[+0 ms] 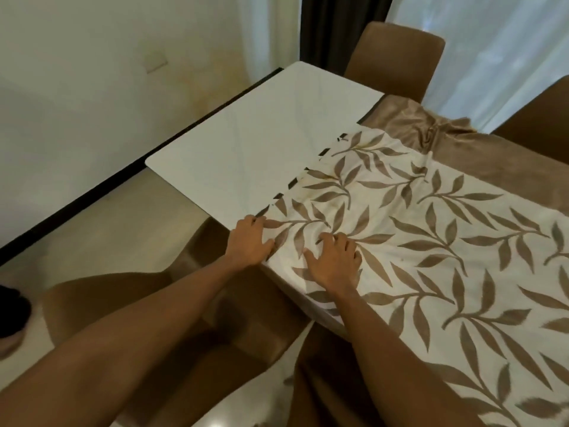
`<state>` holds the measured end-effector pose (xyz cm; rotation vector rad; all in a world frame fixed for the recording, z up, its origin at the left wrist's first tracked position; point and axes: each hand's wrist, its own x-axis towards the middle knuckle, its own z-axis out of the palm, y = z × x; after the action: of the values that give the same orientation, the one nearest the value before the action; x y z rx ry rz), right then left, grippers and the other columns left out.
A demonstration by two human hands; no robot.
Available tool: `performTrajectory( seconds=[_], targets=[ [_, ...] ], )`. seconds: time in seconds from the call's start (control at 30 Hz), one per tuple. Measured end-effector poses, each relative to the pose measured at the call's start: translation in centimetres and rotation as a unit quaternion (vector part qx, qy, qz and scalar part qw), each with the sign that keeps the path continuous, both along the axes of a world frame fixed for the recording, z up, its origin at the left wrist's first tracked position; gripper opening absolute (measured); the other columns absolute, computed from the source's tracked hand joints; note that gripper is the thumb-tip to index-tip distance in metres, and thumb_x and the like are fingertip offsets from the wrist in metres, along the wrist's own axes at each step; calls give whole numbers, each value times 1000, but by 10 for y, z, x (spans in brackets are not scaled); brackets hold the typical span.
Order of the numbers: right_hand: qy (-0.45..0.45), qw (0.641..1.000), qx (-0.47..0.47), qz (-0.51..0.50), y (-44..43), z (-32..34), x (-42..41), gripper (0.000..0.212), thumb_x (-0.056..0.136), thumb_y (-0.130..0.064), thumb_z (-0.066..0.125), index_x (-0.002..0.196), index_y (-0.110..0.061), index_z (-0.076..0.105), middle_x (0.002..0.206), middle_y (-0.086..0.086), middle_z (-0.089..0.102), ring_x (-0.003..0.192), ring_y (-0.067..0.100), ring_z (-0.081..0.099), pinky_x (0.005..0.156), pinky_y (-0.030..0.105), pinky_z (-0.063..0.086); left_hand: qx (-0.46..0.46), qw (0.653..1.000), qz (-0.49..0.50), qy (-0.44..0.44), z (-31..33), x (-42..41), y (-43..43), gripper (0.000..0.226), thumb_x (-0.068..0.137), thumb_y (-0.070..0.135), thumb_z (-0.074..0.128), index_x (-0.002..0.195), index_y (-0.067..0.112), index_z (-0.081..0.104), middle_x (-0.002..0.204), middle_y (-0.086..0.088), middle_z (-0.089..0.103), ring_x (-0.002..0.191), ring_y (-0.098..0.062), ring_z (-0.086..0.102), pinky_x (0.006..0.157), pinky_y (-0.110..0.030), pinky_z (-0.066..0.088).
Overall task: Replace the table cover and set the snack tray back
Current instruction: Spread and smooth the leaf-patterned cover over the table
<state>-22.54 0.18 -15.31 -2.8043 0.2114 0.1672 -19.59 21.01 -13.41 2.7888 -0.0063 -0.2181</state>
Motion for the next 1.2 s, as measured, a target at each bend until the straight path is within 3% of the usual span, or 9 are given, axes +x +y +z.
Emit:
performTrajectory(
  seconds=[0.1, 0.27, 0.53, 0.67, 0.83, 1.0, 1.07, 1.13, 1.2],
  targets=[
    [13, 1000, 2, -9, 6, -2, 9, 65, 94, -67, 46, 147, -30, 39, 159, 8, 32, 146, 32, 27, 119, 52, 22, 43, 999, 28, 15, 1, 10, 1, 62, 94, 48, 59, 145, 17, 43, 145, -12, 43, 131, -29, 45, 105, -42, 45],
    [25, 998, -38, 38, 12, -24, -3, 81, 95, -78, 20, 162, -37, 3, 171, 8, -4, 157, 33, -2, 124, 54, -5, 46, 997, 62, 13, -1, 22, 5, 46, 99, 44, 53, 136, 18, 47, 131, -11, 52, 118, -28, 54, 95, -42, 50],
    [36, 998, -43, 41, 16, -23, -6, 88, 89, -85, 12, 162, -37, -1, 171, 6, -12, 157, 31, -9, 121, 54, -14, 48, 996, 53, -50, 17, 26, 19, 18, 100, 33, 51, 105, 18, 59, 102, -4, 62, 94, -24, 60, 88, -45, 51],
    [31, 997, -53, 44, 19, -23, -6, 91, 86, -87, 7, 162, -38, -3, 171, 6, -13, 157, 32, -8, 121, 55, -12, -44, 995, 60, -68, 21, 21, 13, 13, 104, 31, 48, 97, 20, 49, 82, 6, 58, 76, -17, 61, 83, -41, 52],
    [73, 994, -52, 61, 16, -14, -6, 89, 90, -84, 14, 161, -37, -8, 170, 6, -18, 156, 31, -15, 121, 53, -14, -227, 971, 76, -21, 30, 17, 11, 14, 104, 30, 50, 105, 15, 49, 84, 2, 60, 76, -18, 62, 61, -22, 45],
    [105, 993, -3, 58, 9, -11, 13, 72, 97, -73, 14, 161, -39, 15, 171, 2, -1, 157, 30, -3, 125, 56, 1, -299, 950, -52, 76, 45, 3, -14, 19, 96, 28, 64, 107, 22, 50, 91, -5, 61, 76, -17, 59, 66, -29, 51],
    [107, 991, 26, 71, 10, 2, 19, 57, 104, -55, 23, 154, -32, 38, 167, 3, 28, 155, 30, 15, 122, 54, 18, -314, 938, -102, 101, 43, -7, -27, 27, 93, 19, 67, 110, 21, 47, 96, -5, 59, 69, -17, 56, 60, -25, 47],
    [96, 978, 184, 13, 17, 32, 21, 47, 107, -44, 28, 123, -24, 67, 131, 4, 64, 128, 24, 52, 105, 45, 39, -353, 921, -108, 124, 40, -16, -35, 36, 91, 10, 68, 114, 20, 42, 97, -8, 57, 56, -9, 47, 49, -17, 39],
    [72, 892, 425, -139, 28, 60, 18, 50, 107, -52, 31, 100, -23, 70, 97, -3, 70, 93, 12, 63, 86, 36, 46, -385, 908, -81, 146, 38, -22, -40, 43, 90, 7, 68, 116, 22, 38, 102, -5, 53, 59, -6, 47, 48, -12, 39]
  ],
)
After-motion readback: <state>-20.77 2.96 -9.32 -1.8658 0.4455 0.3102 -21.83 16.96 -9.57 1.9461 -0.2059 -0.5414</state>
